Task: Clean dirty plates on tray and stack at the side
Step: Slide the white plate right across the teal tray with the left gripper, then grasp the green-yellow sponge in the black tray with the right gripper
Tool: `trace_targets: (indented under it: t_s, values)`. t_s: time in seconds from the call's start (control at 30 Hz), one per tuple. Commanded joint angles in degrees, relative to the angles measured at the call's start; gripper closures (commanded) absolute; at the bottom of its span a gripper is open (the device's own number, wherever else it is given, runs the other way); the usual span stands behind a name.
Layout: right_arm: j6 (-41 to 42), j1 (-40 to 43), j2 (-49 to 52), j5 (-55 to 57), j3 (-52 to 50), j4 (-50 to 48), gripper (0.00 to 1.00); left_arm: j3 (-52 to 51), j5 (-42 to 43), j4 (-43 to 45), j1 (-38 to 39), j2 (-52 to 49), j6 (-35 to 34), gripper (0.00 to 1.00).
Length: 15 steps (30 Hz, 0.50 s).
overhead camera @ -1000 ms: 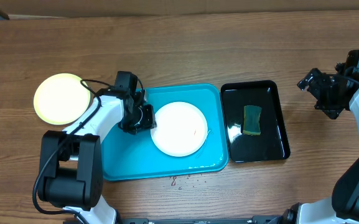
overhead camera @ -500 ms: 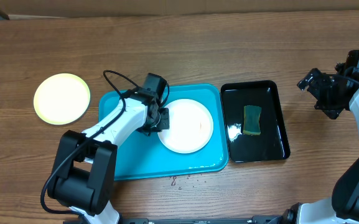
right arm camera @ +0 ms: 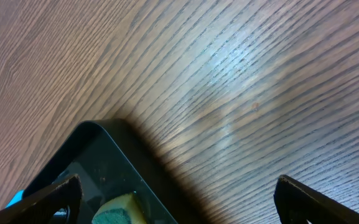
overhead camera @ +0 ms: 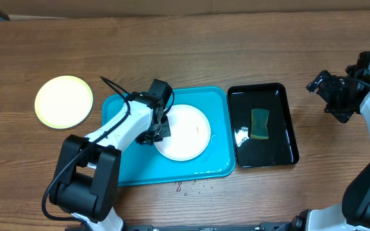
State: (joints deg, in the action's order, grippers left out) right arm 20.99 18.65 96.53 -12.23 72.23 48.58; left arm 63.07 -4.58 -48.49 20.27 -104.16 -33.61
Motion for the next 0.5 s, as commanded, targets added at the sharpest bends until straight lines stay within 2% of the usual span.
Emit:
trace_targets:
  t_s: [0.0, 0.47]
  values:
    - [0.26, 0.17, -0.85, -0.31, 0.59, -0.31, 0.00, -0.66, -3.50, -0.13, -0.09, -0.72, -1.09, 0.96]
    - [0.31, 0.17, -0.85, -0.48, 0.59, -0.55, 0.00, -0.72, -2.99, 2.49, 0.00, -0.72, -1.18, 0.96]
